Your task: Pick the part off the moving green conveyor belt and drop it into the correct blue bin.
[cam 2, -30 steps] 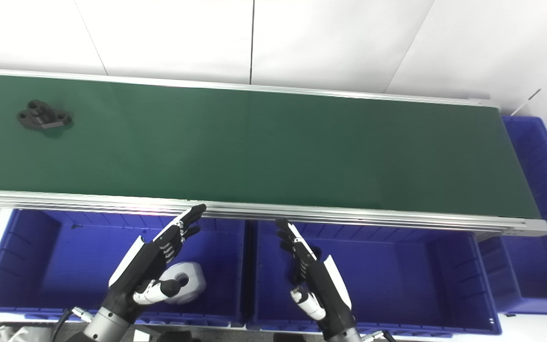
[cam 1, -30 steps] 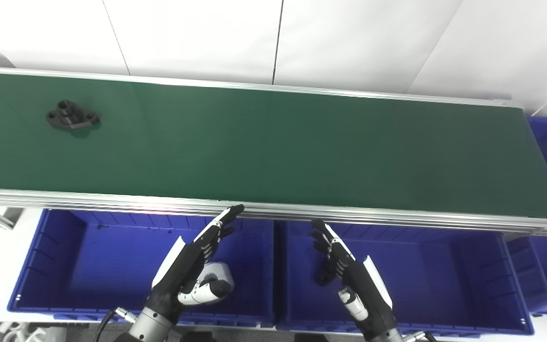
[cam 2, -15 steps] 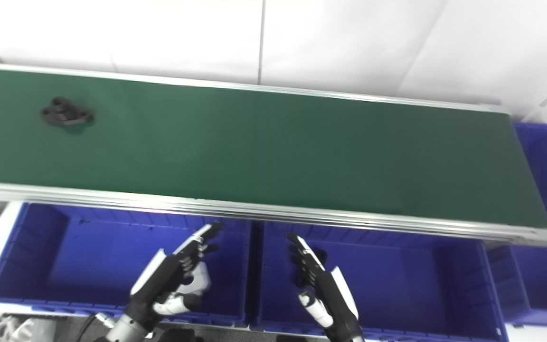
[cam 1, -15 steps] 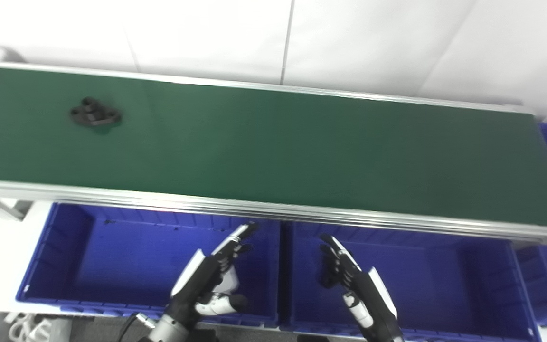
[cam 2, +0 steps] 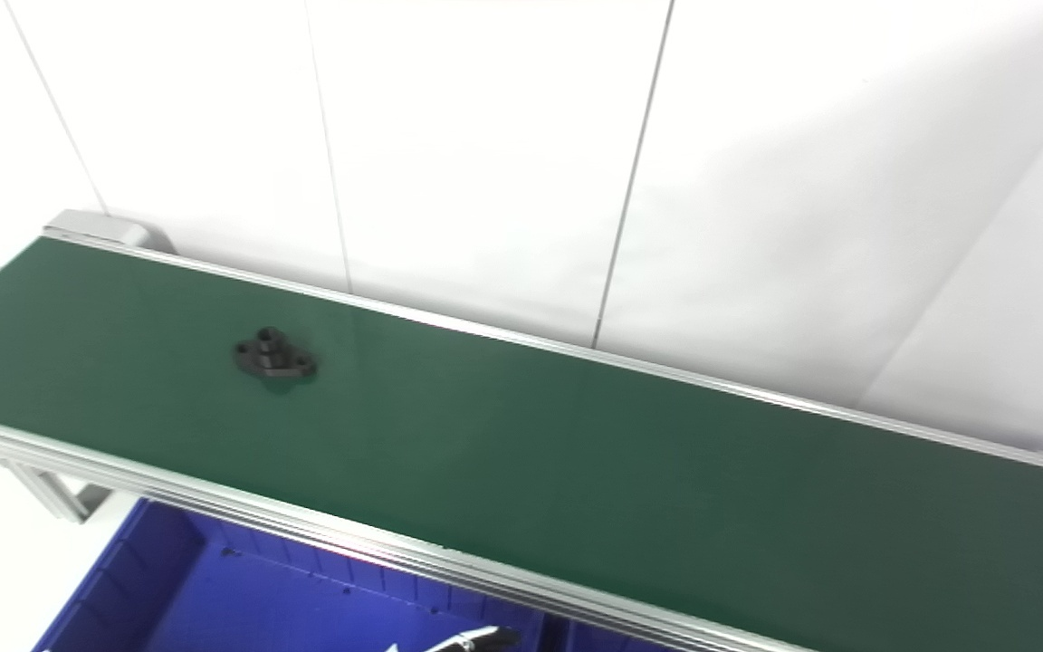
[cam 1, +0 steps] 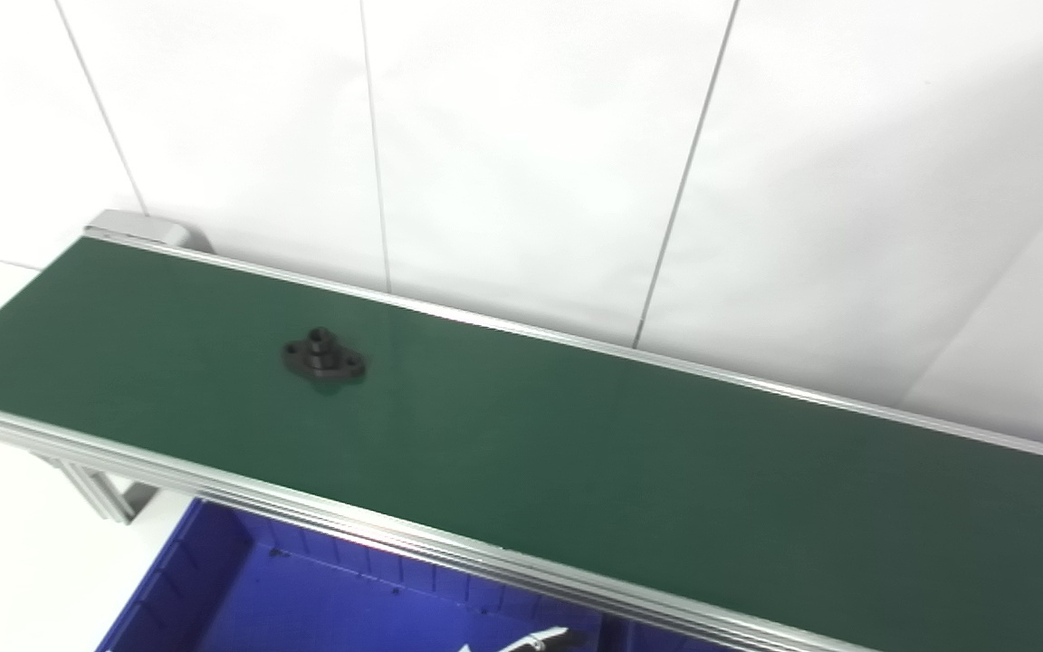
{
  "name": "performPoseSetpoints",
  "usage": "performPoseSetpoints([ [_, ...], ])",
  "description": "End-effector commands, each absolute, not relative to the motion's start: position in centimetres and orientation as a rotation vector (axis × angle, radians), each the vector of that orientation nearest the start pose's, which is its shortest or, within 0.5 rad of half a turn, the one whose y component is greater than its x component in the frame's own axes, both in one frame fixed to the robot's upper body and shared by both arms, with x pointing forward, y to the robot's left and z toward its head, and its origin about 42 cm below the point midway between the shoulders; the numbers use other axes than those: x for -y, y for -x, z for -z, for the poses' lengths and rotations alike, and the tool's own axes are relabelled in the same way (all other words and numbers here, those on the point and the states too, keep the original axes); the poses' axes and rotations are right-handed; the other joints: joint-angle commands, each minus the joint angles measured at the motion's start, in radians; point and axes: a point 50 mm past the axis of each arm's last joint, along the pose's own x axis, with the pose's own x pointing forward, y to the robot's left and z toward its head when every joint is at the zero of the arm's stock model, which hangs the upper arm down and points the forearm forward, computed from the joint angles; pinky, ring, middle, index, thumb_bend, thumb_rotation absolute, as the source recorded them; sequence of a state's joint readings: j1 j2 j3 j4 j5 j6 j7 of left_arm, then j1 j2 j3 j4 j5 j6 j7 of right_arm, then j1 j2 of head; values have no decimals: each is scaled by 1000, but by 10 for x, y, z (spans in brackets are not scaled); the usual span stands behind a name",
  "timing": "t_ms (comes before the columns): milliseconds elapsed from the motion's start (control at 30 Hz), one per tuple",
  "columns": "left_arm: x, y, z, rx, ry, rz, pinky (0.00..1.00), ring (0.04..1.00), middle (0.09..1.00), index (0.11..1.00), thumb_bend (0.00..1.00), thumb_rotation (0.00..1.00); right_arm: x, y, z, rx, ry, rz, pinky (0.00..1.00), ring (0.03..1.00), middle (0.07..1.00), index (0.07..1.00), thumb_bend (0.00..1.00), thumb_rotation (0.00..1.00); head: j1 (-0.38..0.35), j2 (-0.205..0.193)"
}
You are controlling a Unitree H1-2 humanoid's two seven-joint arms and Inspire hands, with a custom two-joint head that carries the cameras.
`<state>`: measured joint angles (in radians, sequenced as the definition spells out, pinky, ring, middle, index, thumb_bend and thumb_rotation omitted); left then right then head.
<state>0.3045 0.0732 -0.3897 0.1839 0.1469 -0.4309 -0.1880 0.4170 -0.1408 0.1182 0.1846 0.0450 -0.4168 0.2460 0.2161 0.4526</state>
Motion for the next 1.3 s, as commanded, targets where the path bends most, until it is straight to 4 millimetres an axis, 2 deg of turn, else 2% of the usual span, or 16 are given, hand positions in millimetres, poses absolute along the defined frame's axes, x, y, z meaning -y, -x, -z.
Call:
performPoseSetpoints([
  [0,-124,-144,-16,21,-90,563,773,901,907,837,953,770,240,-108,0,-128,45,-282,966,980,1000,975,1000,959,14,-6],
  [133,-122,-144,-16,23,-92,564,768,899,902,831,948,775,242,-108,1,-131,42,-283,966,982,1000,983,1000,957,29,-11],
  [367,-123,-144,-18,33,-98,572,757,901,902,830,944,768,242,-108,-1,-122,47,-283,944,976,1000,994,997,953,28,4],
  [633,-123,-147,-19,39,-103,567,750,900,903,827,957,781,241,-109,-5,-107,42,-284,954,981,1000,1000,976,927,-2,21],
  [867,-124,-153,-21,52,-88,573,776,917,917,837,963,771,239,-104,-33,-22,75,-299,931,956,979,944,978,847,-89,56],
  [1033,-124,-156,-25,67,-83,572,802,925,926,851,954,772,240,-109,-69,106,98,-278,917,927,937,931,1000,823,-134,70],
  [1200,-127,-158,-26,67,-68,572,820,930,934,867,956,773,239,-110,-95,199,89,-256,897,912,920,922,1000,801,-158,76],
  [1267,-128,-158,-26,67,-68,573,821,933,937,870,965,775,239,-111,-105,233,95,-237,918,915,922,929,1000,784,-169,79],
])
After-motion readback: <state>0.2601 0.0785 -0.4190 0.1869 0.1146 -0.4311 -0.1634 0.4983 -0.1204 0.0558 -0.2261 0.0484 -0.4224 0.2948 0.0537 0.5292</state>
